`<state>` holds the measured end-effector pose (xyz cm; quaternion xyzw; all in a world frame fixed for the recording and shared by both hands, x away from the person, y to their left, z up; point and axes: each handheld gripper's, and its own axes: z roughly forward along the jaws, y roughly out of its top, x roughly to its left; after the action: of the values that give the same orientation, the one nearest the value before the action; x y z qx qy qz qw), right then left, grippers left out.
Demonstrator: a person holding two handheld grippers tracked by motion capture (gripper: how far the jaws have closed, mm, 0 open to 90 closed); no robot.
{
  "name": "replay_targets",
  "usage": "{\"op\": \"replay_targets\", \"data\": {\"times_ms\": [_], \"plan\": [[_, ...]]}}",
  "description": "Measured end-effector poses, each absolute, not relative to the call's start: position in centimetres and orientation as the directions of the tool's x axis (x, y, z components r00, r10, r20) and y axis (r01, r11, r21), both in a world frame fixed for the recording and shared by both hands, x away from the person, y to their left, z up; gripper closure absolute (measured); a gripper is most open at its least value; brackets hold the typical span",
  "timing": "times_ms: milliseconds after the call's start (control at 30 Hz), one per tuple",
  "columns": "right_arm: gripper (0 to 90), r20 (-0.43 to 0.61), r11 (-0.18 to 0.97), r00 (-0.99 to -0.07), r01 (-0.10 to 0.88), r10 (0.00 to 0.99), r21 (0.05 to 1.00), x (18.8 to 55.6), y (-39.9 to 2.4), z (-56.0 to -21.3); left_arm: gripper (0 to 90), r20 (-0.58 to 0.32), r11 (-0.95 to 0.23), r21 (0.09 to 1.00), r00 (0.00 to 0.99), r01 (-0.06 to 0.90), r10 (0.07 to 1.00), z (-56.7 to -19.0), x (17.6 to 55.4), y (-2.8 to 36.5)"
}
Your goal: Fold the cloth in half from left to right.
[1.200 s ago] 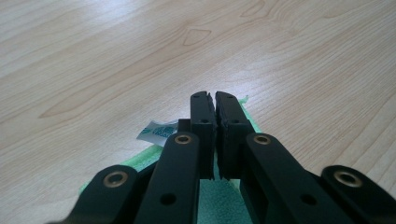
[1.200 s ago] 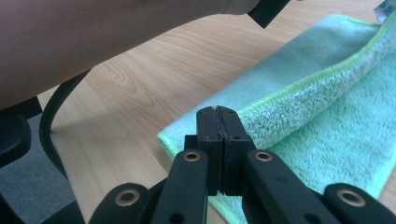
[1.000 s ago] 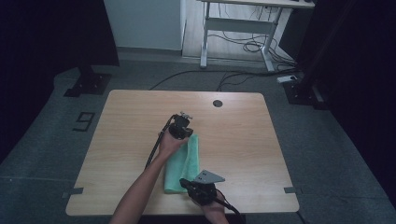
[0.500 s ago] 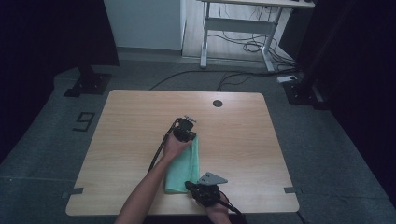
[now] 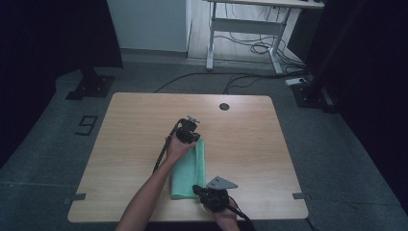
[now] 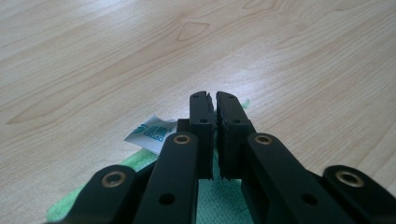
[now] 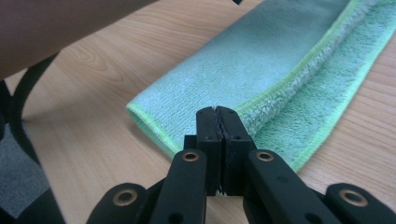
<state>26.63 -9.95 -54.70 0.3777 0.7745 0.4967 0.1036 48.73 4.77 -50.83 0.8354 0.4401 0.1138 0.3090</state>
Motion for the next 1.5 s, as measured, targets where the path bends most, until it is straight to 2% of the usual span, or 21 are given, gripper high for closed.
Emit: {"op": "replay_targets", "data": {"times_ms": [367, 600, 900, 1233, 1367, 1500], "plan": [[87.5, 0.208, 0.236, -0.669, 0.508, 0.713, 0.828, 26.7, -10.4, -55.3, 82.7, -0.076, -0.441, 0.604, 0.598, 0.664, 0.798, -52.0, 48.9, 3.2], [82.5, 0.196, 0.241, -0.650, 0.519, 0.735, 0.820, 26.7, -10.9, -55.3, 63.0, -0.063, -0.426, 0.622, 0.585, 0.657, 0.809, -51.7, 48.8, 3.2], [75.1, 0.183, 0.246, -0.636, 0.525, 0.749, 0.815, 26.6, -11.2, -55.4, 51.6, -0.066, -0.399, 0.662, 0.579, 0.635, 0.812, -50.6, 48.4, 4.0], [64.4, 0.164, 0.255, -0.629, 0.521, 0.760, 0.814, 26.0, -12.1, -55.3, 47.9, -0.076, -0.371, 0.708, 0.587, 0.600, 0.806, -48.3, 46.6, 5.7], [60.2, 0.163, 0.241, -0.630, 0.505, 0.759, 0.829, 25.9, -12.3, -54.8, 48.3, -0.095, -0.363, 0.710, 0.592, 0.604, 0.800, -48.4, 46.0, 6.4], [60.5, 0.165, 0.223, -0.631, 0.488, 0.758, 0.844, 26.1, -12.6, -54.2, 51.1, -0.101, -0.382, 0.692, 0.606, 0.613, 0.789, -49.4, 45.9, 6.5]]}}
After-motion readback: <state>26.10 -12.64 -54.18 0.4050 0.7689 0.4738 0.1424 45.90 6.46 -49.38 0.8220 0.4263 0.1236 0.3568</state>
